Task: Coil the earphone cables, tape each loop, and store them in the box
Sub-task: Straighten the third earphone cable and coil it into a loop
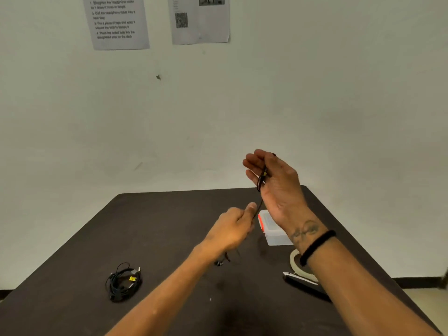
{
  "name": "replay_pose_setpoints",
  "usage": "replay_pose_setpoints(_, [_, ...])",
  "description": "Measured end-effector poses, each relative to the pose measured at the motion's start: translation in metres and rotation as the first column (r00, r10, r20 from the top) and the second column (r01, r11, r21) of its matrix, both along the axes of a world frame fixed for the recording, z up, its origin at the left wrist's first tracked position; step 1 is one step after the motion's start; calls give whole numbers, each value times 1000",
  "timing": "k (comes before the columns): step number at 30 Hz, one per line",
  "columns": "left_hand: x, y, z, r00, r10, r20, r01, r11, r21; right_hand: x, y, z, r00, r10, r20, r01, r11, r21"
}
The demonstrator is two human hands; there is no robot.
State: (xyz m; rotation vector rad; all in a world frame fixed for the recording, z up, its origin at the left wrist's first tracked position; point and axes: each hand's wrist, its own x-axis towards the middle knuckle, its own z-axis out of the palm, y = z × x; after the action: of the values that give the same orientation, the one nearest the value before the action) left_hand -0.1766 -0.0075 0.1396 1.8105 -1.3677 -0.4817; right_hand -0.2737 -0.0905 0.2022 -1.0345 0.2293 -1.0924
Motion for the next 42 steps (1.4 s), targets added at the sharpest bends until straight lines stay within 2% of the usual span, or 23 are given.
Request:
replay_pose_setpoints(1, [4, 4, 3, 998, 5, 61, -4, 1000, -26, -1, -5, -4, 979, -157, -130, 135, 976, -169])
replay_pose_setpoints(2, [9, 8, 9, 990, 25, 136, -17, 998, -61, -2, -8, -9, 925, -306, -224, 217, 912, -348])
replay_pose_setpoints(3, [15, 10, 16, 977, 54, 206, -35, 995, -97, -5, -10, -15, 869, -402, -290, 225, 841, -492])
replay_pose_setpoints(5, [26, 12, 31, 944, 128, 305, -73, 980, -185, -9, -11, -28, 803, -444, -397, 106, 762, -639])
replay_pose_setpoints(7, [33, 12, 45, 909, 214, 358, -110, 951, -290, -13, -5, -38, 741, -426, -519, -57, 730, -681])
replay_pose_setpoints(9, [40, 11, 54, 867, 288, 407, -127, 917, -379, -14, 6, -42, 729, -238, -642, -192, 829, -525])
replay_pose_setpoints(11, [46, 7, 57, 847, 316, 426, -131, 903, -409, -15, 18, -42, 768, 151, -622, -302, 942, -143])
replay_pose_setpoints(13, [50, 3, 50, 875, 307, 373, -151, 908, -391, -18, 28, -38, 783, 473, -404, -441, 880, 177])
replay_pose_setpoints(14, [50, 1, 43, 901, 294, 320, -167, 914, -369, -19, 33, -33, 775, 570, -271, -508, 818, 268])
replay_pose_setpoints(16, [47, -1, 25, 954, 251, 162, -195, 934, -299, -17, 39, -25, 764, 644, -50, -595, 732, 332])
replay_pose_setpoints(18, [43, -1, 8, 972, 226, 67, -209, 958, -194, -11, 41, -18, 804, 588, 90, -585, 755, 296])
replay_pose_setpoints(20, [33, 0, -4, 982, 188, -29, -191, 974, -125, -1, 35, -16, 872, 469, 141, -489, 841, 231])
replay_pose_setpoints(21, [26, 2, -6, 984, 161, -73, -168, 980, -110, 3, 30, -18, 910, 393, 131, -412, 892, 185])
replay_pose_setpoints(23, [14, 5, -10, 992, 116, -57, -119, 992, -50, 8, 17, -28, 974, 218, 69, -222, 973, 57])
replay_pose_setpoints(25, [7, 15, -15, 998, 57, -3, -57, 997, 51, 9, 4, -40, 999, 47, -24, -49, 996, -68])
replay_pose_setpoints(26, [5, 20, -16, 999, 23, 31, -26, 995, 97, 7, -2, -46, 993, -56, -103, 39, 986, -160])
replay_pose_setpoints(28, [7, 31, -9, 987, -19, 159, -4, 990, 144, 0, -7, -59, 917, -266, -296, 136, 908, -395])
replay_pose_setpoints(31, [14, 40, 17, 919, -35, 392, -21, 991, 136, -14, -6, -79, 781, -336, -527, -16, 833, -554])
replay_pose_setpoints(33, [21, 41, 37, 885, -13, 466, -23, 997, 72, -21, 0, -88, 737, -255, -626, -132, 854, -504])
replay_pose_setpoints(35, [31, 37, 51, 878, 29, 478, -13, 999, -35, -24, 12, -91, 738, -86, -670, -183, 929, -322])
replay_pose_setpoints(37, [42, 28, 56, 884, 66, 463, -18, 994, -109, -27, 27, -89, 759, 93, -644, -206, 973, -102])
replay_pose_setpoints(39, [51, 19, 49, 887, 100, 451, -35, 988, -151, -29, 39, -82, 785, 272, -556, -284, 957, 67])
replay_pose_setpoints(42, [53, 7, 19, 939, 122, 321, -73, 984, -160, -30, 49, -62, 830, 486, -274, -432, 870, 237])
